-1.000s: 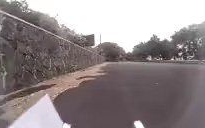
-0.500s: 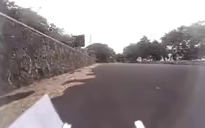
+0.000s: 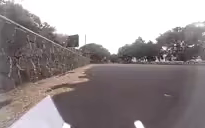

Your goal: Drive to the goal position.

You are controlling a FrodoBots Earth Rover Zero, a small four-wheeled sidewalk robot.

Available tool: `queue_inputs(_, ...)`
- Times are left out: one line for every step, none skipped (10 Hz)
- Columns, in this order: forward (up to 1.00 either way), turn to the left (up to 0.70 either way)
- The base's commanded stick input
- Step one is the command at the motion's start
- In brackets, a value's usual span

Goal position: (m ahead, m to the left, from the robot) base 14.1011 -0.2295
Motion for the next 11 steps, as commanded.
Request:
queue_inputs(1.00,-0.17)
queue_inputs(1.00,-0.11)
queue_inputs(1.00,-0.06)
queue_inputs(1.00,0.00)
queue_inputs(1.00,0.00)
queue_inputs(1.00,0.00)
queue_inputs(1.00,0.00)
queue_inputs(1.00,0.00)
queue_inputs(1.00,0.00)
queue_inputs(1.00,0.00)
queue_inputs(1.00,0.00)
